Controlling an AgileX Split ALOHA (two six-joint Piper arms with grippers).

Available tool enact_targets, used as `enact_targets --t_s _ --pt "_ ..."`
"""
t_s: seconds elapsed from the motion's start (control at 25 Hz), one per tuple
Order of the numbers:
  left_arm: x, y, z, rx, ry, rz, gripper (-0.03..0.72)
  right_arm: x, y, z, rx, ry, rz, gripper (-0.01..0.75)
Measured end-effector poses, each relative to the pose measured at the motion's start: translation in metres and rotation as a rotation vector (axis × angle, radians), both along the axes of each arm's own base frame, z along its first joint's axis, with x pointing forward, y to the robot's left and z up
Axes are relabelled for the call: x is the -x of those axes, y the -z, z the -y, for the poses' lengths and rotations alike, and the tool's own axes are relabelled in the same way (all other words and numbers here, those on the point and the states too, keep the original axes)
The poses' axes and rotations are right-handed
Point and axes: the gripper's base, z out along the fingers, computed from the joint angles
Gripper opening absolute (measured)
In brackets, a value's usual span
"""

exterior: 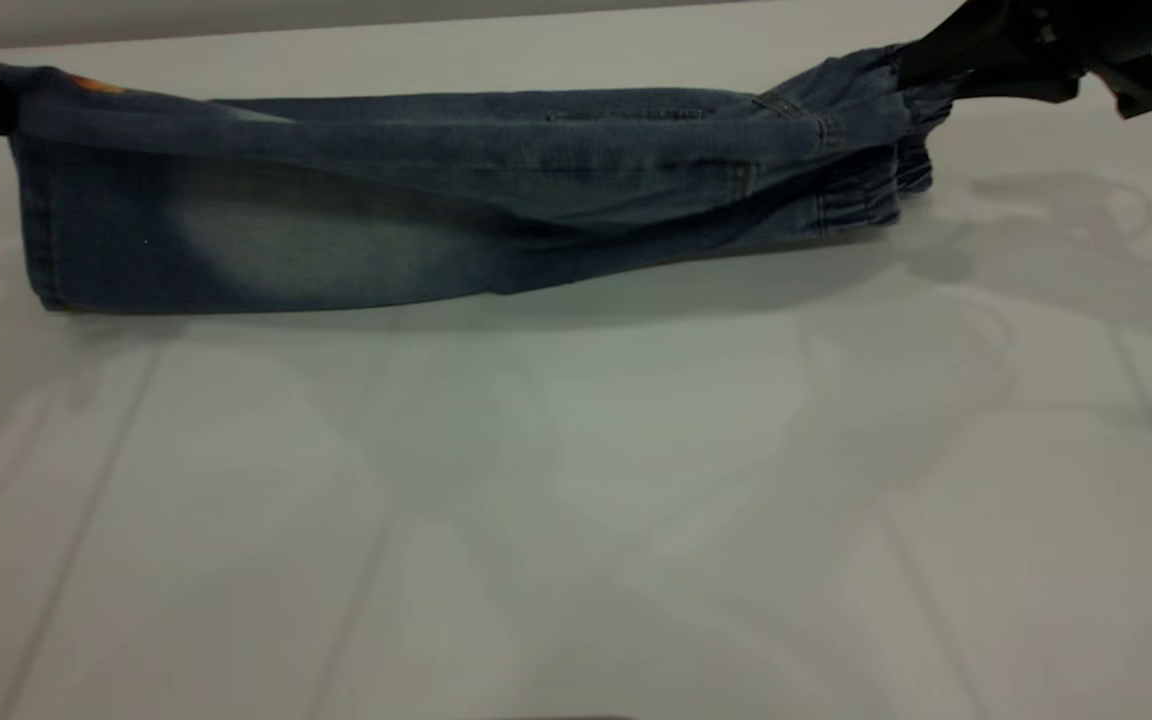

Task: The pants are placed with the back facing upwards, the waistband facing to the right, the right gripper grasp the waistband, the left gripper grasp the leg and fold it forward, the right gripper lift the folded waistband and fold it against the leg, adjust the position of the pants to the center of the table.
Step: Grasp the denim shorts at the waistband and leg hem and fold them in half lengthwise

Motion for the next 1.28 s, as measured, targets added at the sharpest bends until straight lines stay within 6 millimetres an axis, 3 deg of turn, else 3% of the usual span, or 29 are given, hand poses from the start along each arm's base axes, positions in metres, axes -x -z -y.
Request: enact_targets --t_s 0.2,0.52,0.72,0.84,1.04,1.16,1.28 --pt "-0.024 0.014 0.001 -0.033 0.001 0.046 0.031 -0.022 0.019 0.002 -0.023 0.035 0.005 0.040" --pt "-0.047 0.048 0.034 -0.149 0.107 0.151 0.031 -0.039 0.036 0.004 -0.020 0.057 0.051 0.050" --pt "-0.053 0.053 0.044 -0.212 0.141 0.226 0.052 -0.043 0.033 0.005 -0.009 0.053 0.074 0.165" --pt "-0.056 0.052 0.043 -0.269 0.179 0.264 0.126 -0.048 0.028 0.005 -0.002 0.051 0.098 0.335" --pt "-0.058 0.049 0.041 -0.340 0.231 0.302 0.365 -0.058 0.020 0.007 0.010 0.057 0.137 0.636" --pt "-0.056 0.047 0.043 -0.298 0.214 0.275 0.483 -0.059 0.017 0.005 -0.008 0.045 0.146 0.674" --pt "-0.048 0.038 0.051 -0.207 0.249 0.187 0.534 -0.056 0.012 0.000 -0.062 -0.016 0.163 0.675"
